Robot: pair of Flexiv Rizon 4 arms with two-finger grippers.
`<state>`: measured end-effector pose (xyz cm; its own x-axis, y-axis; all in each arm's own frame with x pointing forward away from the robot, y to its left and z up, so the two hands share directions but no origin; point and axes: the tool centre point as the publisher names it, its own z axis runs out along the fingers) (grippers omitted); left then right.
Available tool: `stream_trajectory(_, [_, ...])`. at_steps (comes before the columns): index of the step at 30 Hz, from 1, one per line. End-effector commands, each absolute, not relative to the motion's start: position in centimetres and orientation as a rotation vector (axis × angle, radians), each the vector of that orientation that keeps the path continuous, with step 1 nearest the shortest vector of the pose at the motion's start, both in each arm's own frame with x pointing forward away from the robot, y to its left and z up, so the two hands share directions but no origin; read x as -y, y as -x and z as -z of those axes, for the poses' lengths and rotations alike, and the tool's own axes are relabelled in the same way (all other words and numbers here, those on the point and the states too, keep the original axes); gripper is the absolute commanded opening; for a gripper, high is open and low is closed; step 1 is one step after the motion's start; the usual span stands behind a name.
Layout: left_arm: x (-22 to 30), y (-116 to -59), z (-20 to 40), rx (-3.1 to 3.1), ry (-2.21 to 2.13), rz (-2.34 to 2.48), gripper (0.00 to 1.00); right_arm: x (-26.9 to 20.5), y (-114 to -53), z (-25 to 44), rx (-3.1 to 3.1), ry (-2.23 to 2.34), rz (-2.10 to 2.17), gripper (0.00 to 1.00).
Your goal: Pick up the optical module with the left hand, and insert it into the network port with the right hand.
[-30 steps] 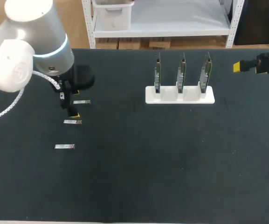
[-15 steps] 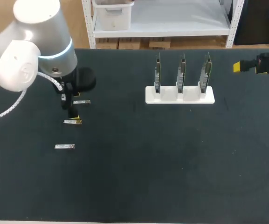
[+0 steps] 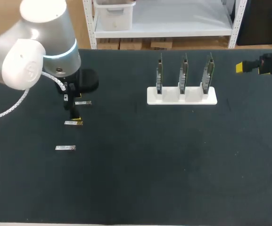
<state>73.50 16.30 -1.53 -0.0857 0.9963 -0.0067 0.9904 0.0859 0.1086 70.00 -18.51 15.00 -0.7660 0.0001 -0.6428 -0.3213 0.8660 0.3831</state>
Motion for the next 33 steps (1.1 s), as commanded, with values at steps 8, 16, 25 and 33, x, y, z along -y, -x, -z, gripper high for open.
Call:
stream_trajectory(8, [-16.1,-74.9,2.1,-2.29,-2.076,-0.097,1.0,18.5,-70.0,-15.0,-2.374,0.231,-0.636,1.0])
stream_trajectory(16, [-16.3,-74.4,2.6,-2.219,-2.15,-0.154,0.0,18.5,-70.0,-15.0,-2.374,0.231,-0.636,1.0])
stream_trajectory(25, [-16.3,-74.0,2.6,-2.252,-2.101,-0.128,0.0,18.5,-70.0,-15.0,-2.374,0.231,-0.636,1.0])
stream_trajectory(33, [-16.3,-74.4,1.8,-2.298,-1.949,-0.091,0.0,18.5,-70.0,-15.0,-2.374,0.231,-0.636,1.0])
